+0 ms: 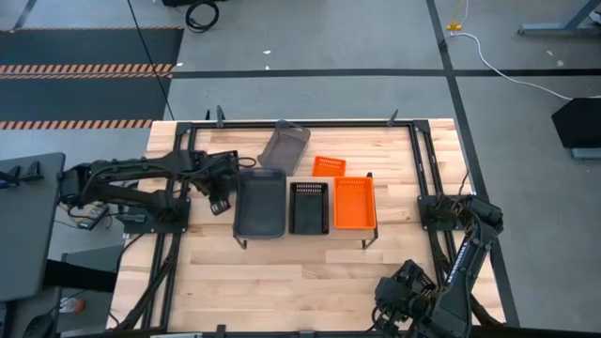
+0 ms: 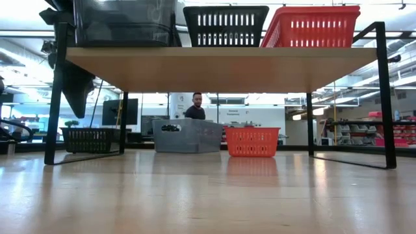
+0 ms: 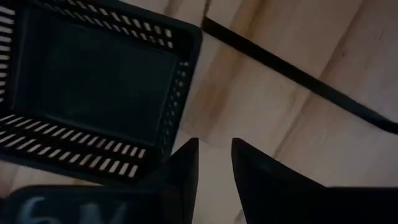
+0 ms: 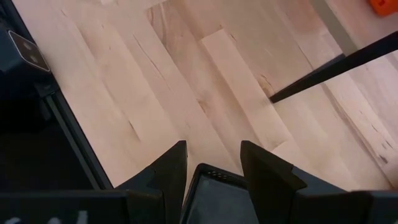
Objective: Stack baskets on shelf by color
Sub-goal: Stack the top black bin on top of the black bin on the shelf
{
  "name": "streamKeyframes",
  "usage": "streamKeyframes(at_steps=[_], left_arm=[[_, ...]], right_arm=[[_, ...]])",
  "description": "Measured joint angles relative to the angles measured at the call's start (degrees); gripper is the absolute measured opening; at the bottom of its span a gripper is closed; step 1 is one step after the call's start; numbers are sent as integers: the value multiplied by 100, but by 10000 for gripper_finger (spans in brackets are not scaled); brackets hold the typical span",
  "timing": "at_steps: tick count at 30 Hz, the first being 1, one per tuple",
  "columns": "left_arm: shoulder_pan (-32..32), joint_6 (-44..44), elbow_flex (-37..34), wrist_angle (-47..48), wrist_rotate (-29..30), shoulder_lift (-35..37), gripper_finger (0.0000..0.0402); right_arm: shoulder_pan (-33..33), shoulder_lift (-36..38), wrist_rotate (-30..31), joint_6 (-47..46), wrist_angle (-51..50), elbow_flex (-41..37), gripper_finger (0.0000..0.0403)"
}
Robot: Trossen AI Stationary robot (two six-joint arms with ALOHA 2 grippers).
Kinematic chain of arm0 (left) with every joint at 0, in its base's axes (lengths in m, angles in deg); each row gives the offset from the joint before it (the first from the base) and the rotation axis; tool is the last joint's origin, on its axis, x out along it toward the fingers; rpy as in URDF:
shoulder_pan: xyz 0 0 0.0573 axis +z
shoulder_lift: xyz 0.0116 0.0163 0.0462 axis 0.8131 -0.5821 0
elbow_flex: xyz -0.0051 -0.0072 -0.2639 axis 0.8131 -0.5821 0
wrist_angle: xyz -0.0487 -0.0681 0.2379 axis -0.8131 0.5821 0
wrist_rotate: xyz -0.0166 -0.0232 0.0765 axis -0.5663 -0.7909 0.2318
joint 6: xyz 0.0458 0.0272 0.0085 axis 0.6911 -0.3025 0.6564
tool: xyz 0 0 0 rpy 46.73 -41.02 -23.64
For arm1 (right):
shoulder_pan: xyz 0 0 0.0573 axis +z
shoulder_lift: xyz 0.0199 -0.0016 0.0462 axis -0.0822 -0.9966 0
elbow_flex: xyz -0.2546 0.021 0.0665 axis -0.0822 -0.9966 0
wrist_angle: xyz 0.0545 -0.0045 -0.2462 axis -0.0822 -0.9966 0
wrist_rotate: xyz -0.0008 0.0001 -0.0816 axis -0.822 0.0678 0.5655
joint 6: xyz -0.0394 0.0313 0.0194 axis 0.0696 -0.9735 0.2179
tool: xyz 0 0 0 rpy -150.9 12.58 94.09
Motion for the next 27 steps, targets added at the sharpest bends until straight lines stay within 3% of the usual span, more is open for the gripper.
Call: streamKeyframes(at_steps=[5,10,17,27], left_arm=[[-135,-32,-4,5,112,-104,103],[-16,-299,-11,78,609,-321,103],[238,-314,-11,86,601,-520,103],[134,-175,-11,47,334,-610,103]], right_arm=[[0,0,0,0,4,0,158],[0,0,0,16,5,0,158],[-4,0,0,105,11,0,158],[-4,0,1,105,14,0,158]])
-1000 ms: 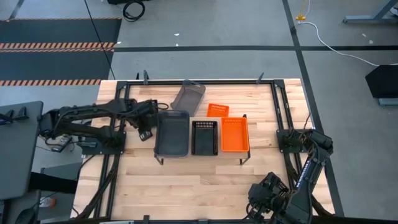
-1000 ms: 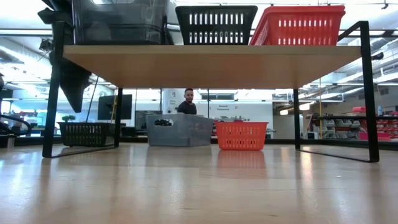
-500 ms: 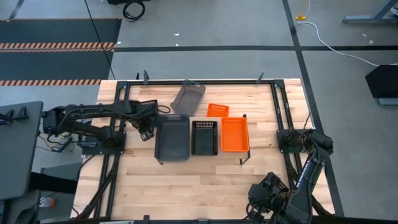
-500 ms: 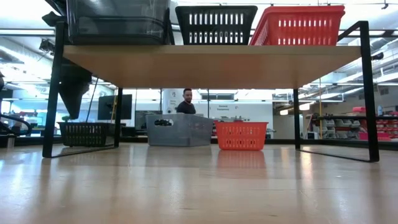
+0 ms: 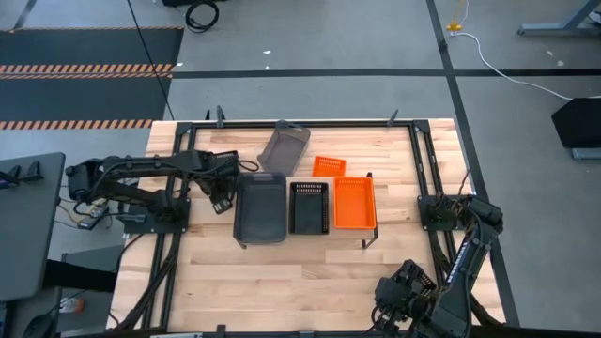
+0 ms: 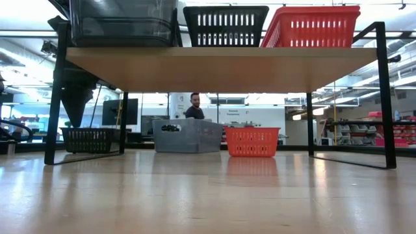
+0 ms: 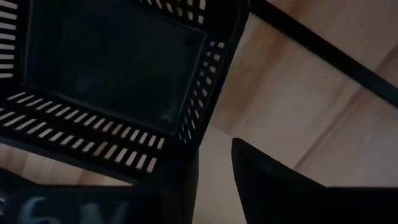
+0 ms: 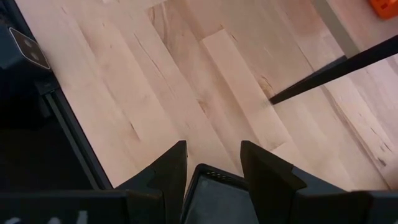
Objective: Stack baskets on shelf by color
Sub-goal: Stack the top black bin on top of the black bin on the shelf
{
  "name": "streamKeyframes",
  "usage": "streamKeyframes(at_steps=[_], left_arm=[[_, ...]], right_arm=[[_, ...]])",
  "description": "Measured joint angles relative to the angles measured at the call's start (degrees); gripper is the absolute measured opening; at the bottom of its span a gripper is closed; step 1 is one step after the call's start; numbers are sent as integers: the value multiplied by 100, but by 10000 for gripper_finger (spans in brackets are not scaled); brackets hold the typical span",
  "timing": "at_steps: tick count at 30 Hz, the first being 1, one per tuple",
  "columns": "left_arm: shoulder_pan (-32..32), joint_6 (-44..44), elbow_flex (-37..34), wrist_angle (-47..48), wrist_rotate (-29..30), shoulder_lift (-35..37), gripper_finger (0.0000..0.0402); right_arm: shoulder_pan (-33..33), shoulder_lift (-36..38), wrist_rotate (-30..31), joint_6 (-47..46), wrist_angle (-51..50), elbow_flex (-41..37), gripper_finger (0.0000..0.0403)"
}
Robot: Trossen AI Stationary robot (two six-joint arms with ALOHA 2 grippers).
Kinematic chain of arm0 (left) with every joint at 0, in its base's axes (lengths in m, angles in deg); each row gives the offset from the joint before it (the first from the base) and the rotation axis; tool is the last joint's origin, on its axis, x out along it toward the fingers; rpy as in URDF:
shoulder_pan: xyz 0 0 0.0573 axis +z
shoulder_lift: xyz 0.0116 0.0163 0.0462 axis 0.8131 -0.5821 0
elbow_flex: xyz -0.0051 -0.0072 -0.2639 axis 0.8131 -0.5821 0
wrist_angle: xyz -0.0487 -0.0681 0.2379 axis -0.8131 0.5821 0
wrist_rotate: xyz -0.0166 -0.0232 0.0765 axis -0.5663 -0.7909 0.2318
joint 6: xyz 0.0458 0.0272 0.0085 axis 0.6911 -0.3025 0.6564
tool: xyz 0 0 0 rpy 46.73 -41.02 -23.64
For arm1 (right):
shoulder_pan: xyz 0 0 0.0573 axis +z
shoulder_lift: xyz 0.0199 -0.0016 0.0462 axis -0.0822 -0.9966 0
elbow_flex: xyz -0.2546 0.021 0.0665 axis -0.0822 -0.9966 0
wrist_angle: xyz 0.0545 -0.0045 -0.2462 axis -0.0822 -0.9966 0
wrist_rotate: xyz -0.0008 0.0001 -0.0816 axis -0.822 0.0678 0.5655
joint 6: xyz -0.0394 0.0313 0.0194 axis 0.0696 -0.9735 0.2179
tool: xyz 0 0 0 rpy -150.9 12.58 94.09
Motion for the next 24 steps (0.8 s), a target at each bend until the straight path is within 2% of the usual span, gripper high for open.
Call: streamKeyframes(at_steps=[13,24], left_arm=[[15,-111,1,-35,90,-294,103],[17,247,10,-788,189,-468,103]], right_arm=[[-4,0,3,2,-10,0,158],[-17,0,10,48,-18,0,158]])
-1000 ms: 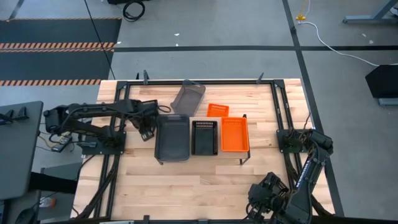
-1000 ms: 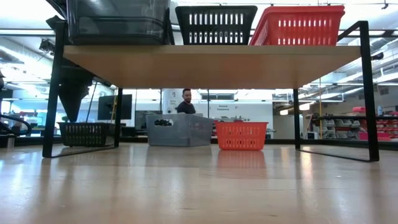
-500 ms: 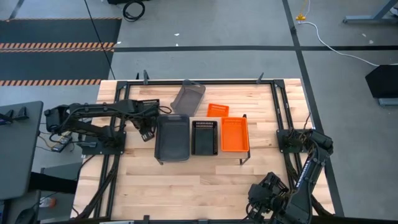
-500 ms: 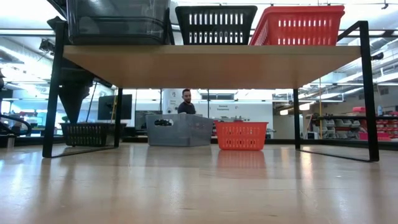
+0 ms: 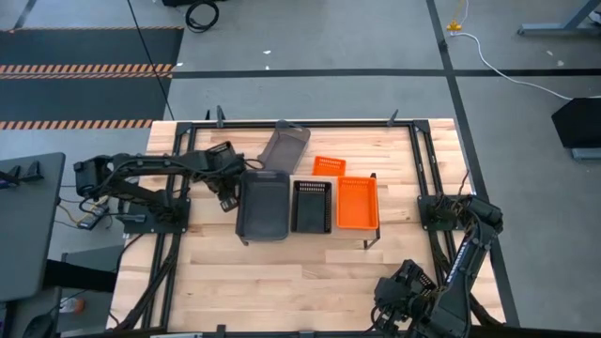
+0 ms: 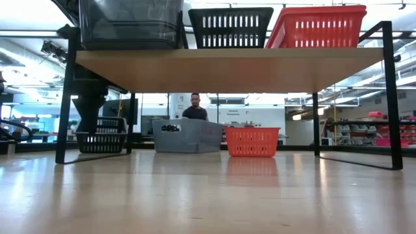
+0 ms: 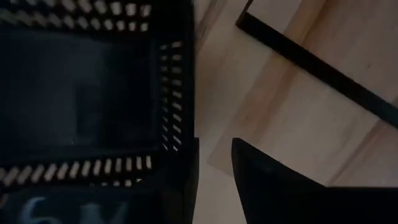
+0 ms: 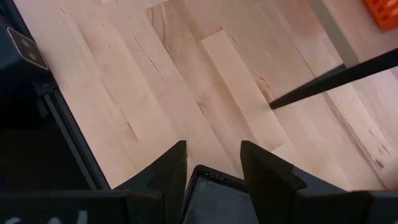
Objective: Stack baskets on shelf by color
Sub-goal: Stack the top black bin on top of the black bin on the shelf
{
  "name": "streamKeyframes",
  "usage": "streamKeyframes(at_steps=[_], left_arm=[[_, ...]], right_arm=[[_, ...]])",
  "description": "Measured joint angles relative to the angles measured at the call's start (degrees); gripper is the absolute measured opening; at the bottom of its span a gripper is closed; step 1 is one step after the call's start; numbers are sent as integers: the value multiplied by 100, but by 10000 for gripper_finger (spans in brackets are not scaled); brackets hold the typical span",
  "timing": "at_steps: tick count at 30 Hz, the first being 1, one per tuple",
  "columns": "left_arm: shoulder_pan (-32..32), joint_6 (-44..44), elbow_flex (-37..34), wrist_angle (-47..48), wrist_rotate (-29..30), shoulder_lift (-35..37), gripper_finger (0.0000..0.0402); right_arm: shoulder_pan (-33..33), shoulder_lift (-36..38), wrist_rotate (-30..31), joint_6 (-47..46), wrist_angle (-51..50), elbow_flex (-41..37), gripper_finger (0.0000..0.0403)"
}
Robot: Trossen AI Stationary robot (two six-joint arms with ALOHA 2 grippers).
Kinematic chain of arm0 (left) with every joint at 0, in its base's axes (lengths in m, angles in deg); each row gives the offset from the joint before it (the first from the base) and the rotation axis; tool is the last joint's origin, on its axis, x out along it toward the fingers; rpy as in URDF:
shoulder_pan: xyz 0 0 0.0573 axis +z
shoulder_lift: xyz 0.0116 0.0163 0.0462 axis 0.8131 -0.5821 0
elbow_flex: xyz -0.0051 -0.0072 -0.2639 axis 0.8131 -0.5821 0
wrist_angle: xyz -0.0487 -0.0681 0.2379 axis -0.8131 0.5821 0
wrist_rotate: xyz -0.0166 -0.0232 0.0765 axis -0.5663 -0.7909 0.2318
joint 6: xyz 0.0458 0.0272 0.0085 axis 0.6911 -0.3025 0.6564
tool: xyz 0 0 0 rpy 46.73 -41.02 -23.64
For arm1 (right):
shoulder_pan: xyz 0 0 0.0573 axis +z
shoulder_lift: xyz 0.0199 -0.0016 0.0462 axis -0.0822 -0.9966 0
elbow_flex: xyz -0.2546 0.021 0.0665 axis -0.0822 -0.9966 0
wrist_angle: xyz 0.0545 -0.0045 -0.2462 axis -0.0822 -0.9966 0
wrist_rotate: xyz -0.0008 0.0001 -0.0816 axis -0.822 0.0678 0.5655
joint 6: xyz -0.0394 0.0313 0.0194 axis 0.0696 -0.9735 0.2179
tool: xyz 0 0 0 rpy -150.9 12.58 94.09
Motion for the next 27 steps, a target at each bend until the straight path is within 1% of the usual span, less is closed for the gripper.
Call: streamKeyframes(at_steps=[4,10,15,23,27], left_arm=[[-7,262,0,21,96,0,103],[-7,395,0,12,135,0,103],[-11,381,3,-16,716,1,103],[-9,350,6,-14,842,2,103],[-11,384,24,15,1299,2,93]], right_arm=[[2,0,-1,49,-1,0,158],[2,0,-2,59,-4,0,158],[2,0,-2,59,-4,0,158],[2,0,-2,63,-7,0,158],[2,0,-3,85,-4,0,158]])
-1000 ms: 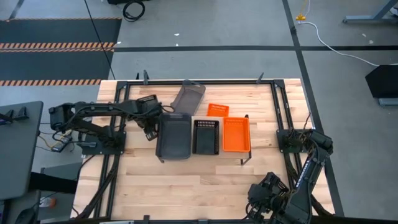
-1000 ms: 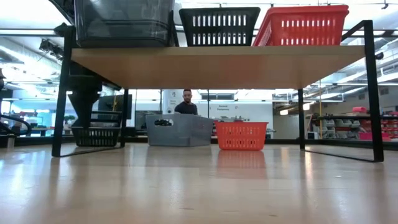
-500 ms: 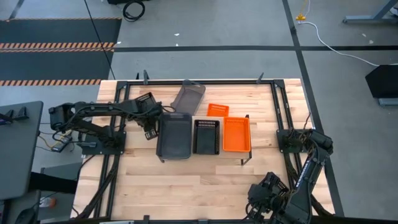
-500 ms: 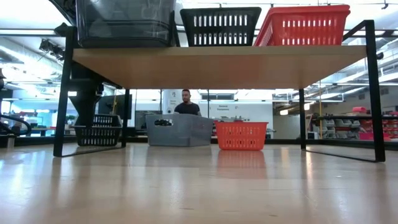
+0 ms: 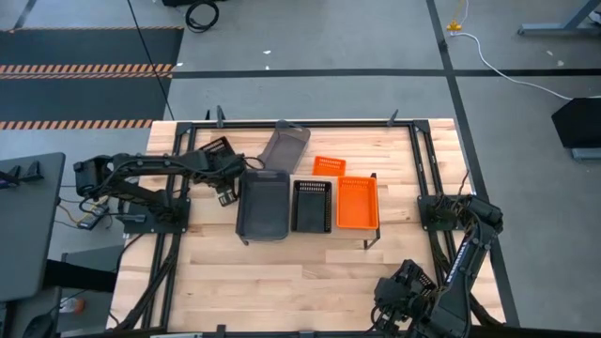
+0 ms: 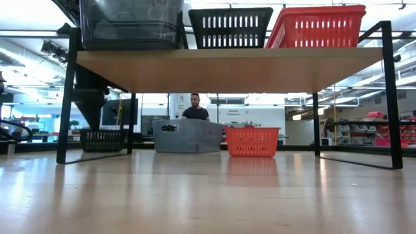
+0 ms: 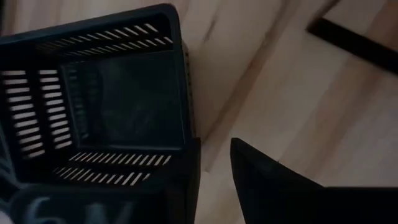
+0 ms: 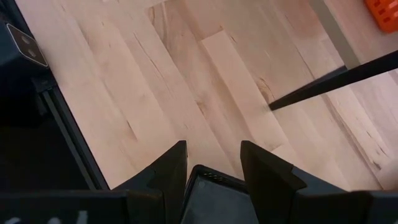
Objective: Stack baskets on shelf by color
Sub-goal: Stack the top black bin on top of the black bin on the shelf
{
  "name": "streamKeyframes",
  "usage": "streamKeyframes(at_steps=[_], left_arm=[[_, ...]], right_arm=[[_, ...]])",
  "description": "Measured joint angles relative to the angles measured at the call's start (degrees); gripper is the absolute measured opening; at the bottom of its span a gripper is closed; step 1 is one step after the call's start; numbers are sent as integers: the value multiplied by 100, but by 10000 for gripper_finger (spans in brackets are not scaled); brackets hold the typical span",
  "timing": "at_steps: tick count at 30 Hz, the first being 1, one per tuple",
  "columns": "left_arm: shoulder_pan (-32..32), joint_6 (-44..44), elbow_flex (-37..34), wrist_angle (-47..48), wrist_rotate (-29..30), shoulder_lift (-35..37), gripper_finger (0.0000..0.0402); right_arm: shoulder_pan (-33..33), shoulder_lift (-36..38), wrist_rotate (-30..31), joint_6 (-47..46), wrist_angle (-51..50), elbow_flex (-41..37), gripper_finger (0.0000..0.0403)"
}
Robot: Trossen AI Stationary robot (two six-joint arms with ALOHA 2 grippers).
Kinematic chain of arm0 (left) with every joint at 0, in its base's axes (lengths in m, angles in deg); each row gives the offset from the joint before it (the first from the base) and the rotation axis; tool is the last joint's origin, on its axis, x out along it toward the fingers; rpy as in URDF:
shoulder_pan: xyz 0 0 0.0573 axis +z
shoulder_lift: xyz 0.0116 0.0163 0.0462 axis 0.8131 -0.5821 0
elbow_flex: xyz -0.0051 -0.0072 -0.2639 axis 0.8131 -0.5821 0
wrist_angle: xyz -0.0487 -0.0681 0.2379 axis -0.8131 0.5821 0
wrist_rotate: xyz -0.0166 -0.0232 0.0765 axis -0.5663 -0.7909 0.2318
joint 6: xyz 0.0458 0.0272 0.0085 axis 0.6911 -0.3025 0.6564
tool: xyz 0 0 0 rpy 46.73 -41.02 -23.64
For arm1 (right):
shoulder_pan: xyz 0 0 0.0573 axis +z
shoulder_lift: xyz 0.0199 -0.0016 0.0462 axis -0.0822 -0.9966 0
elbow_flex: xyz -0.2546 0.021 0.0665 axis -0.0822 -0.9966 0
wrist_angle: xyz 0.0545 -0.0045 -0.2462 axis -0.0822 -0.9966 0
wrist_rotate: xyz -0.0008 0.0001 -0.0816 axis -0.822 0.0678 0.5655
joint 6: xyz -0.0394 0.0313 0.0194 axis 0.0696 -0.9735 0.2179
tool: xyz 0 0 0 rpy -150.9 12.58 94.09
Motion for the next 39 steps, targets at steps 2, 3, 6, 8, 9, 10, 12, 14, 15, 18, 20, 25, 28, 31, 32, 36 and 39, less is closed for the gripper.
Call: streamKeyframes(at_steps=[2,3,6,8,9,10,12,14,15,18,20,25,28,31,32,36,39], left_arm=[[0,14,4,2,39,0,83],[0,16,4,3,39,0,78],[-7,18,4,12,39,0,70],[-7,16,19,60,37,0,72],[-7,16,42,111,41,0,76],[-7,15,69,156,68,1,81],[-12,-19,117,254,175,4,95],[-17,-77,144,265,236,4,112],[-17,-117,144,267,238,4,121],[-14,-185,106,162,242,4,152],[31,-191,6,-19,279,-37,172],[344,-287,-75,-201,262,-256,206],[492,-285,-175,-362,60,-375,204],[597,-237,-211,-477,40,-445,172],[629,-175,-215,-458,53,-457,154],[701,-84,-145,-359,53,-398,53],[724,20,89,22,112,-329,14]], right_arm=[[0,0,1,0,-2,0,158],[0,0,1,0,-2,0,158],[-2,0,1,11,-2,0,158],[-3,0,1,17,-4,0,158],[-4,0,1,17,-4,0,158],[-4,0,1,17,-4,0,158],[-7,0,-1,17,-6,0,158],[-9,0,1,17,-7,0,158],[-8,0,1,17,-4,0,158],[-7,1,0,17,-4,0,158],[-8,0,1,17,-2,0,158],[-7,0,-1,17,6,0,158],[-7,0,0,17,-4,0,158],[-17,0,-1,20,-20,0,158],[-17,2,1,20,-20,0,158],[-38,0,1,30,-22,0,158],[-42,0,-1,80,-28,0,158]])
